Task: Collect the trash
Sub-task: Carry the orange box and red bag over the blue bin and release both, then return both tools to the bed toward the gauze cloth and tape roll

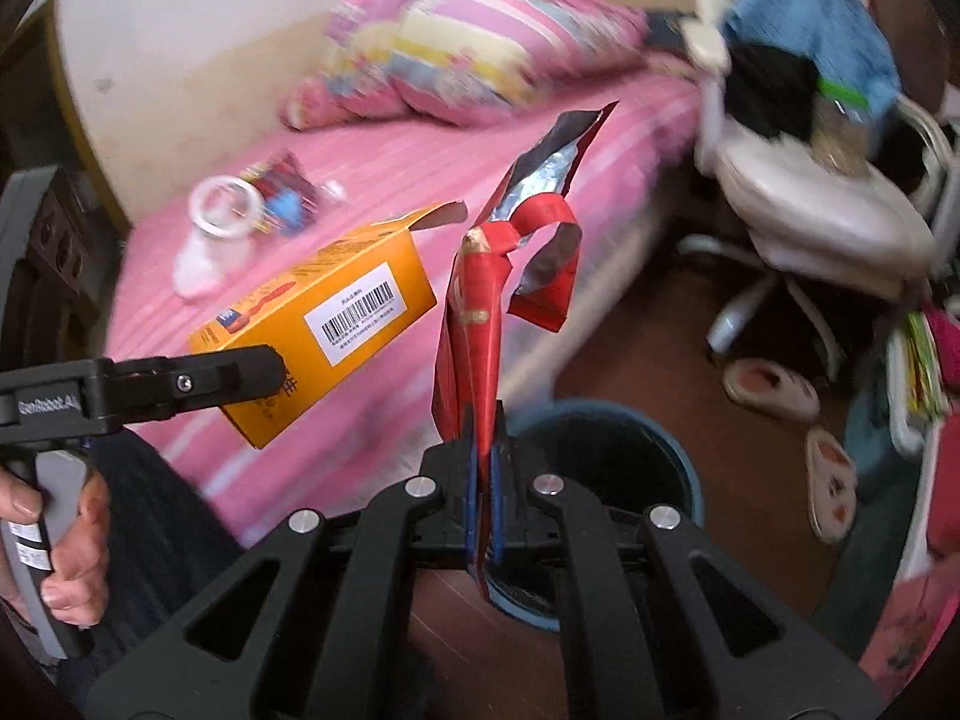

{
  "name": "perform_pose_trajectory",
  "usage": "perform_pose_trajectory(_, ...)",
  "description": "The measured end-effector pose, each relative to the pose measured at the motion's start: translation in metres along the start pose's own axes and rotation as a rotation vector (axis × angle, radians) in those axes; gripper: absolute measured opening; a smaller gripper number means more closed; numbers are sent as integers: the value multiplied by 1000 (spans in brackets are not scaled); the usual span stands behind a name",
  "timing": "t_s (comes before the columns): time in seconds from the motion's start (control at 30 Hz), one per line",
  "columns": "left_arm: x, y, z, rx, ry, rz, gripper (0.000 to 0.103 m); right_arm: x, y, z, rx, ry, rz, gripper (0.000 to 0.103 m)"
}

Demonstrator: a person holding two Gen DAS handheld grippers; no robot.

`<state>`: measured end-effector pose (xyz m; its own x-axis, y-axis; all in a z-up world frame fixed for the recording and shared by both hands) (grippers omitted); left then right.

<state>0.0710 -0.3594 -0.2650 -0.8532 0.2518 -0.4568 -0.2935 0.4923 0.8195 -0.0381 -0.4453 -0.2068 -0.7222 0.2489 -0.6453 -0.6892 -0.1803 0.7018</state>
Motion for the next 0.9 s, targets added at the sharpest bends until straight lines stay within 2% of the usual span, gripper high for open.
perform_pose_trajectory(0.17,20,-66,-16,6,-30,150,75,37,-27,-52,80,-83,90,4)
perform_pose_trajectory(0.3,38,-114,-19,51,-62,251,75,63,-46,-78,117,-128,165,4)
perform_pose_trajectory(0.4,53,-141,-12,39,-70,333,75,83,-60,-92,132,-156,222,4)
perform_pose_trajectory(0.57,58,-177,-6,15,-66,401,75,103,-82,-102,144,-187,294,4)
perform_pose_trajectory(0.63,62,-188,-2,10,-55,424,75,108,-90,-104,153,-187,316,8)
perform_pose_trajectory(0.67,65,-194,2,-2,-47,445,77,111,-94,-107,174,-186,335,21)
perform_pose_trajectory(0.7,67,-199,5,-10,-36,465,78,113,-96,-109,188,-186,345,49)
perform_pose_trajectory(0.73,70,-204,9,-13,-21,485,79,113,-98,-110,206,-184,348,60)
perform_pose_trajectory(0.77,69,-208,8,-19,-15,490,81,111,-96,-112,235,-173,335,68)
perform_pose_trajectory(0.9,65,-209,10,-22,21,490,85,108,-95,-113,273,-163,329,76)
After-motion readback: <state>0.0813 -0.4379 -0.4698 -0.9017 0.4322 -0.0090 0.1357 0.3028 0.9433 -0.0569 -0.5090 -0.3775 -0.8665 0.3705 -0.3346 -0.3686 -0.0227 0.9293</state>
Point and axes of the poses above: each gripper's, at about its wrist camera, not at the fingertips, and y roughly against the way its jaws point, z to its left, x to its underside, the point moved 10 cm from there along -y, roughly the way its jaws point, and after that the axes turned 10 degrees about -x, right-handed, at the moved point
